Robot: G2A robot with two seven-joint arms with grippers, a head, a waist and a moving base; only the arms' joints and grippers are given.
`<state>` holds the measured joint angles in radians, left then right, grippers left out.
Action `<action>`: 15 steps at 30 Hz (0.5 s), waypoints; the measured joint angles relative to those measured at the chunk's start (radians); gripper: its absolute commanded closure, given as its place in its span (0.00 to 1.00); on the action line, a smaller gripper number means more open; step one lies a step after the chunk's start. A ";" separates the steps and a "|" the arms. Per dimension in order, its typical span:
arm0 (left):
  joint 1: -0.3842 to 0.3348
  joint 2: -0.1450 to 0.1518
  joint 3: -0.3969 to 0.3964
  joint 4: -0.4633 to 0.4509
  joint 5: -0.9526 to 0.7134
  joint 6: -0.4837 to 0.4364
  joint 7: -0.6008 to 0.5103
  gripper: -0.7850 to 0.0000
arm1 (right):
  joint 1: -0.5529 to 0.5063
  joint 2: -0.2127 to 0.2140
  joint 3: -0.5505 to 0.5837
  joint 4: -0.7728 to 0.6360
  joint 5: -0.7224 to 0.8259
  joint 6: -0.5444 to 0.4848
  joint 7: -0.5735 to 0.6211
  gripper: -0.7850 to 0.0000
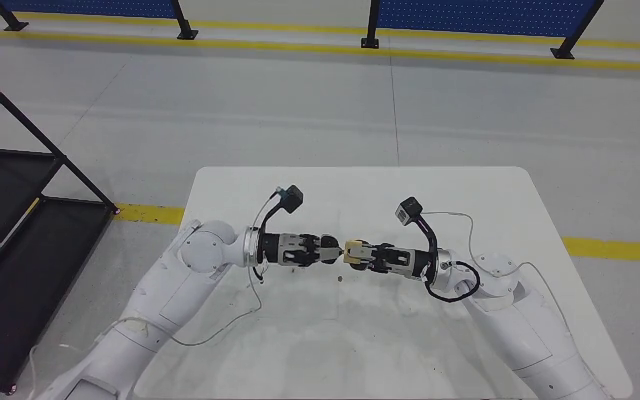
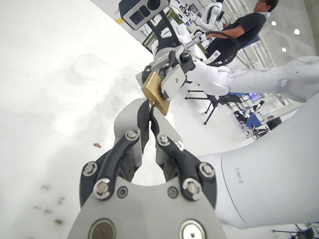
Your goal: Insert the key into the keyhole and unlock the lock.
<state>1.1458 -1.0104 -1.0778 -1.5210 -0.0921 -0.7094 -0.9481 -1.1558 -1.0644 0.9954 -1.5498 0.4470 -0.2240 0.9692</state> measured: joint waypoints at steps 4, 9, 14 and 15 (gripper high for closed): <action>0.018 0.003 -0.011 -0.023 0.060 -0.006 0.036 1.00 | 0.000 0.000 0.000 0.000 0.000 0.000 0.000 1.00; 0.035 0.006 -0.018 -0.039 0.113 -0.018 0.076 1.00 | 0.000 0.000 0.000 0.000 0.000 0.000 0.000 1.00; 0.042 0.008 -0.019 -0.048 0.145 -0.038 0.095 1.00 | 0.000 0.000 0.000 0.000 0.000 0.000 0.000 1.00; 0.044 0.008 -0.020 -0.050 0.153 -0.043 0.101 1.00 | 0.000 0.000 0.000 0.000 0.000 0.000 0.000 1.00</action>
<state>1.1896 -1.0021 -1.0979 -1.5706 0.0614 -0.7522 -0.8474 -1.1558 -1.0644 0.9954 -1.5498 0.4469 -0.2240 0.9692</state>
